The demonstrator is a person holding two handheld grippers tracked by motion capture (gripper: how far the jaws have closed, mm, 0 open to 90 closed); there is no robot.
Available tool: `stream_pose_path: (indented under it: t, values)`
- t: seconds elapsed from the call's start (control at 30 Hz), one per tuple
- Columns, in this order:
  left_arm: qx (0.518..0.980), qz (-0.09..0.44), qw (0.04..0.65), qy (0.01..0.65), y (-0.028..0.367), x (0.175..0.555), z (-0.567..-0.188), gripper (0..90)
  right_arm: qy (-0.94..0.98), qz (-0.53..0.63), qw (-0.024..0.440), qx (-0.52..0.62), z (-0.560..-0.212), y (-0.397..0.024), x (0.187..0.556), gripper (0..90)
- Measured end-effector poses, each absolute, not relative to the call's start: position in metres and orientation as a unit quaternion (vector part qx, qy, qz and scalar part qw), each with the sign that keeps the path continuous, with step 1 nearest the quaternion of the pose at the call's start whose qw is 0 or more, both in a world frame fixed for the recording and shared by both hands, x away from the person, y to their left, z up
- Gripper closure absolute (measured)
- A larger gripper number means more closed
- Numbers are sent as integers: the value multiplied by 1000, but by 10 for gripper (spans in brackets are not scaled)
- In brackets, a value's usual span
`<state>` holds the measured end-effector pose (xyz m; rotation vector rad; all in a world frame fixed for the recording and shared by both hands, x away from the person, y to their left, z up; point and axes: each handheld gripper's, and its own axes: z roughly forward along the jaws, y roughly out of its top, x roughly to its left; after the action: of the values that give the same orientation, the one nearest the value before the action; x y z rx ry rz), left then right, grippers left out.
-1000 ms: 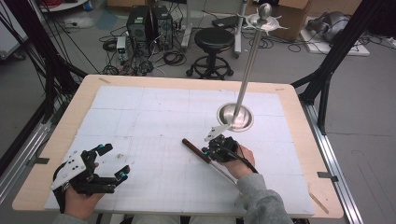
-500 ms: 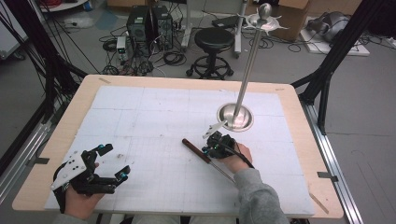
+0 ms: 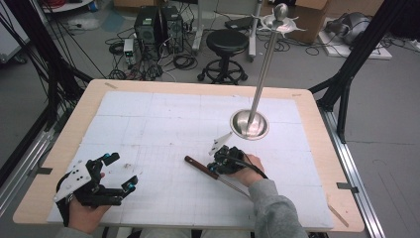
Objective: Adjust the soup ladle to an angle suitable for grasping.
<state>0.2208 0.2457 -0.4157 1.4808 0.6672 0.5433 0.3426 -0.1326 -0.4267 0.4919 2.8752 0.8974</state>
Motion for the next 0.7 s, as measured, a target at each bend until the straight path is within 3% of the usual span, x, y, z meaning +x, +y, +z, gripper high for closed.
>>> stream_pose_path:
  t: [0.7]
  values:
    - [653,243,655,293,246,220,-415,19,965,258,-1,50,-421,-96,311,900]
